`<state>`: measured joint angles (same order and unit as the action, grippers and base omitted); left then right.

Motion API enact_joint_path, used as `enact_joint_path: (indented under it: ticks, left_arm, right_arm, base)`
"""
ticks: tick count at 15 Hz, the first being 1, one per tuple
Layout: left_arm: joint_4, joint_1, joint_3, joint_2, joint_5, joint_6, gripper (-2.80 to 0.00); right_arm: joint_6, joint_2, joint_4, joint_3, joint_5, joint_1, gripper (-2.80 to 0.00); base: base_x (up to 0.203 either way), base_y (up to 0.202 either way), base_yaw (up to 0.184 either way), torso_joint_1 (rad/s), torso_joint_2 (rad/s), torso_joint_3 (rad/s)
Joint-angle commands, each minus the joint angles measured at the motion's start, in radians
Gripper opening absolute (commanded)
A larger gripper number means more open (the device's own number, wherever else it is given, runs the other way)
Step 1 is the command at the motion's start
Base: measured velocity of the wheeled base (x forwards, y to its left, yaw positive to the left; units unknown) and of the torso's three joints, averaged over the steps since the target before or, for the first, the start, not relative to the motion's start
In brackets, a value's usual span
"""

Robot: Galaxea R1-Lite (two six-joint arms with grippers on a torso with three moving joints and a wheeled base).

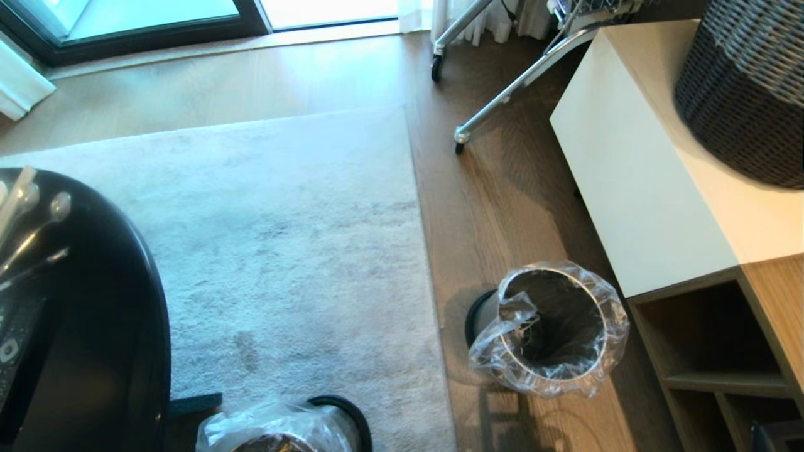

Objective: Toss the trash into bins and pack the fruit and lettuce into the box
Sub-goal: Throw it into the trash can on the right

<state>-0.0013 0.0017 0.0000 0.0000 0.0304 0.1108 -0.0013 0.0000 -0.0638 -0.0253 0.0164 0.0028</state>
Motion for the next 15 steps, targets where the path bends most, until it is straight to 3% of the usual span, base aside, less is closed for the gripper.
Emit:
enact_joint_path:
  ticks: [1,11,15]
  left_arm:
    - [0.000,0.000,0.000,0.002,-0.001,-0.005,-2.80]
    - [0.000,0.001,0.000,0.002,-0.001,-0.005,-2.80]
    - [0.000,0.001,0.000,0.002,-0.001,-0.005,-2.80]
  right_arm:
    - [0.001,0.000,-0.001,0.001,0.001,0.000,-2.80]
    - [-0.002,0.000,0.001,-0.001,-0.003,0.000,-2.80]
    - [-0.009,0.020,-0.032,-0.112,0.014,0.000,-2.80]
  base:
    - [0.000,0.000,0.000,-0.001,0.00,-0.193]
    - [0.000,0.000,0.000,0.004,0.00,-0.148]
    - [0.000,0.000,0.000,0.000,0.00,0.000]
